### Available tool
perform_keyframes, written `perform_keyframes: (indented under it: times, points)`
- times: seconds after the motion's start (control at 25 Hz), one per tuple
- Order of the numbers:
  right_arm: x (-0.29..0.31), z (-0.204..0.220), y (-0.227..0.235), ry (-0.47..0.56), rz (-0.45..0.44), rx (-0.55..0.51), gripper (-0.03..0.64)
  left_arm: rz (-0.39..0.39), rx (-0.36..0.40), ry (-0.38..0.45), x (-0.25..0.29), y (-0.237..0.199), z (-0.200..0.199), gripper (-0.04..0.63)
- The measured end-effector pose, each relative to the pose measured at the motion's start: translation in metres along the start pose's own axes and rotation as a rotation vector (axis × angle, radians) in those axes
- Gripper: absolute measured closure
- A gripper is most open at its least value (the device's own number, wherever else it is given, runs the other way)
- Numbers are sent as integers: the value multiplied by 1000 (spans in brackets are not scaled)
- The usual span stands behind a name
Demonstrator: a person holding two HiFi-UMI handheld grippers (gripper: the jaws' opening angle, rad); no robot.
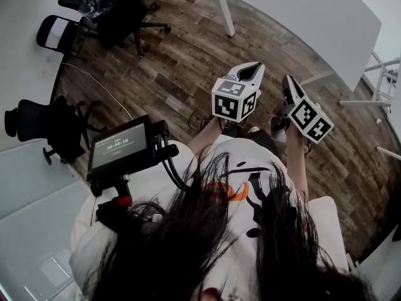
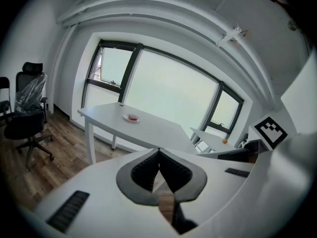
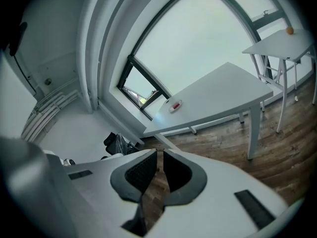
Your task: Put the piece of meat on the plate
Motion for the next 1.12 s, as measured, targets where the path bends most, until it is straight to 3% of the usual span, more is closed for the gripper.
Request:
perform_keyframes:
  times: [0.4,0.72,0.88,1.0,1.12]
  points:
    - [-39,51,-27,-44,-46,22,568,-73,12,-9,-67,-2,30,589]
    - [-49,70,-46,-3,-20,14,568,-49,30,-22,-87,-19,42,589]
    - [-47,81,-91,22,-1,-3,568,-12,31,4,-120,-42,27,589]
    - [-37,122,-139,48,14,-25,568,25,59,21,-160,-83,33,590]
    - [-34,160,-151,61,26,-19,568,48,73,16,-176,-105,55,589]
Point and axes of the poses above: the fingertips, and each gripper's own axes: x forward along the fingers, y to its right, z out of its underside, the point moved 10 cm from there along -x, backward along the fingers, and after that the axes turned 15 degrees about -z, right-handed, at the moved point
